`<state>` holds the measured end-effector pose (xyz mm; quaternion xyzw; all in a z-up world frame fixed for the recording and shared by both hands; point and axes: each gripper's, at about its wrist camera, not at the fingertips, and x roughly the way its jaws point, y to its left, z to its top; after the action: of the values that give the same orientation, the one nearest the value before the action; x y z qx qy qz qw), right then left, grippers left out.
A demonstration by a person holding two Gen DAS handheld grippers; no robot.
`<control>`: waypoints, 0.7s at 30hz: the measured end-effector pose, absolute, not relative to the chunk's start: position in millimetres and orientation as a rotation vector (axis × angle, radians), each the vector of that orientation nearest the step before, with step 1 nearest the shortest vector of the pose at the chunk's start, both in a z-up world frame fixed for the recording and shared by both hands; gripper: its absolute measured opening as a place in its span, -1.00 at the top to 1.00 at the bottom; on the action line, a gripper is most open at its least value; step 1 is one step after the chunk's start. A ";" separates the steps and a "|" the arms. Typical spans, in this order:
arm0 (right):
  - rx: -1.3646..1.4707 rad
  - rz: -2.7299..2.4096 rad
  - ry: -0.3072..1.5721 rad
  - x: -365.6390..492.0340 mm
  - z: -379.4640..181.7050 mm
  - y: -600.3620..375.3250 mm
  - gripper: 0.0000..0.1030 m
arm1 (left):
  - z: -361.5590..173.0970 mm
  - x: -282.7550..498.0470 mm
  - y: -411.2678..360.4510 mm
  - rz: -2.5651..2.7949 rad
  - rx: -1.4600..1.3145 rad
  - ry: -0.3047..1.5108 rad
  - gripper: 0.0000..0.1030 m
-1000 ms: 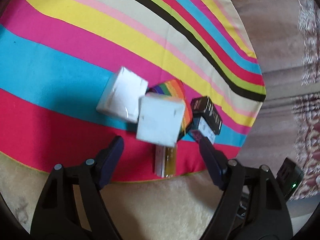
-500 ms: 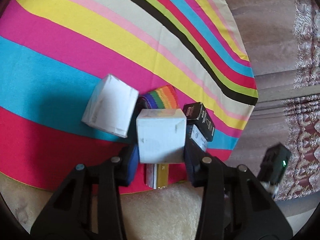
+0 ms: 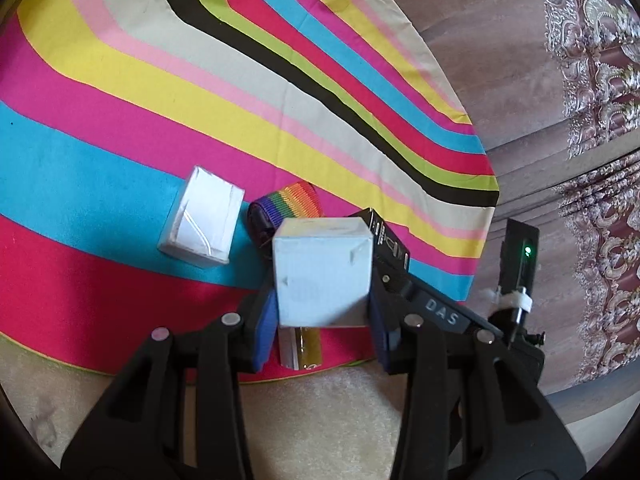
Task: Organize objects
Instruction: 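Grasp the white cube box with the left gripper while the right grasps the blue-white toothpaste box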
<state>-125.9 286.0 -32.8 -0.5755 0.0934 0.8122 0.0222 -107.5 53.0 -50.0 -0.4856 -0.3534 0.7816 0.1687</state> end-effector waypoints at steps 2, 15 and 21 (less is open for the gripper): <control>-1.796 2.505 0.290 -128.9 -37.1 283.4 -0.88 | -49.0 -107.7 54.4 2.232 -1.377 -0.990 0.14; -1.740 2.570 0.219 -103.2 -26.8 284.4 -0.47 | -36.0 -97.7 64.3 2.325 -1.340 -0.870 0.14; -1.620 2.644 0.160 -85.3 -1.9 291.5 -0.47 | -27.3 -90.3 79.8 2.352 -1.332 -0.783 0.14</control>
<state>-85.3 291.5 -1.9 -0.5216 0.0514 0.8514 0.0185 -90.3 79.8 -27.3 -0.4671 -0.2744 0.8246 0.1630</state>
